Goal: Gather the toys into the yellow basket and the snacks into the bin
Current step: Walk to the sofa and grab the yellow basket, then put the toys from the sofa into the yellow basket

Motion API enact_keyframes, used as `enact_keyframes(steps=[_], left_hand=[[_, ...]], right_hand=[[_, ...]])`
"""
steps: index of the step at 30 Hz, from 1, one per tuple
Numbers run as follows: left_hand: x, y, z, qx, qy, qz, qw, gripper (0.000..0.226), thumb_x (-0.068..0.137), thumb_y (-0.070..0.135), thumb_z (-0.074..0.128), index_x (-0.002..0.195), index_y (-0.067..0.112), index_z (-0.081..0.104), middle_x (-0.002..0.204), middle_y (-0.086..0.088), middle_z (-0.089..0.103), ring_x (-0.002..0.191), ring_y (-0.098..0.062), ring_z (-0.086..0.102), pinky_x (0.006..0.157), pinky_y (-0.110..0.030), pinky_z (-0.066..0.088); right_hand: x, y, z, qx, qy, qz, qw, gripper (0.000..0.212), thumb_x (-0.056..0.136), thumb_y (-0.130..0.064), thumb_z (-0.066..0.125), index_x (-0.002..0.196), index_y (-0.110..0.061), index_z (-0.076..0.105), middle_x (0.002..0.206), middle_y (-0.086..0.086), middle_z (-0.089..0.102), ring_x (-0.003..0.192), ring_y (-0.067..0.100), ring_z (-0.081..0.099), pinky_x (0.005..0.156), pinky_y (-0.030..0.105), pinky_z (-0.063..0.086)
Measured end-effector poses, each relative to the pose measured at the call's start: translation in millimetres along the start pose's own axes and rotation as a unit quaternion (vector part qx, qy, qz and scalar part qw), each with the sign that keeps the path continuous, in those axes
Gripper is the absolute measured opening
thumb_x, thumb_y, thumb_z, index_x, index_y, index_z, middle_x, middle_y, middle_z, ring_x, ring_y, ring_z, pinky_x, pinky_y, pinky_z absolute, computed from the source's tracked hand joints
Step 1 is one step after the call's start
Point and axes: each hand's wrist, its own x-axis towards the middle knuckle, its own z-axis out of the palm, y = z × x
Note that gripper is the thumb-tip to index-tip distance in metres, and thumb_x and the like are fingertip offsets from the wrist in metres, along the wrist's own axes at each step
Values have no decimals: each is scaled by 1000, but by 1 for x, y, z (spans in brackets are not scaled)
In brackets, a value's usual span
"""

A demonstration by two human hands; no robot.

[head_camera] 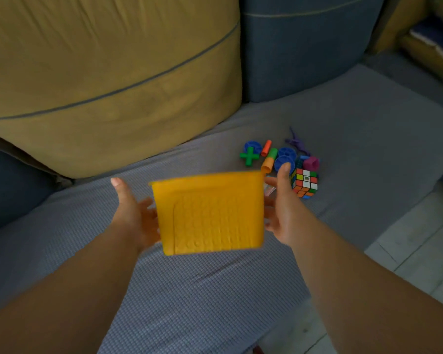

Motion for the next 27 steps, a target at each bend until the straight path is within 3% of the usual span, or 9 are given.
enact_keyframes(steps=[3,5,7,9,11,14,19,23,27], left_hand=[[-9,4,-5,146,-44,-63,986,117,63,94,39,142,8,44,143,-22,50,130,-48,45,100,-69,37],[-16,-3,0,267,-56,-59,960,73,85,67,51,126,6,59,127,-19,63,124,-43,52,99,-64,41],[-18,-12,5,299,-49,-16,953,37,96,33,54,127,13,59,124,-20,65,112,-43,60,96,-63,45],[-21,-17,12,294,-34,17,955,35,99,18,50,133,26,52,116,-20,67,100,-43,65,82,-61,52],[-22,-15,21,324,-21,44,945,46,97,7,48,134,33,48,108,-18,67,93,-42,65,72,-55,54],[-18,-13,30,353,-33,60,933,69,89,-6,42,142,39,41,114,-18,67,94,-46,66,70,-60,56],[4,-20,40,358,29,109,927,64,90,-5,41,134,41,48,107,-11,70,91,-41,68,75,-63,55],[22,-29,54,328,74,135,932,61,93,0,46,139,40,44,106,-7,70,89,-38,69,72,-60,56],[40,-34,69,326,89,138,931,55,94,1,46,134,38,48,100,-7,71,85,-37,69,69,-53,57]], right_hand=[[-11,-2,-4,-25,-19,35,999,69,77,-82,31,126,-39,50,135,11,55,120,35,54,104,56,38],[-15,4,-8,-59,-56,55,995,57,82,-63,57,132,-42,40,139,11,49,121,37,51,100,55,41],[-16,16,-7,-98,-63,47,992,72,83,-30,71,136,-52,27,141,6,46,115,33,55,91,57,47],[-16,29,-5,-140,-44,28,989,90,89,-5,61,143,-55,9,136,1,49,107,28,59,85,55,51],[-8,35,-2,-165,-25,-8,986,88,92,2,50,145,-52,5,120,-3,55,101,23,60,87,52,51],[10,35,-2,-172,0,-34,984,76,96,0,41,147,-49,11,107,-8,56,96,18,60,89,48,51],[42,19,-8,-165,27,-48,985,47,101,-26,39,147,-35,29,145,-2,43,122,20,49,101,37,37],[84,-4,-36,-242,115,-40,963,43,102,-32,36,141,-15,39,132,12,51,106,26,52,87,37,40],[130,-23,-55,-335,135,-13,932,53,101,-35,40,148,-17,27,145,13,41,124,31,47,75,27,38]])
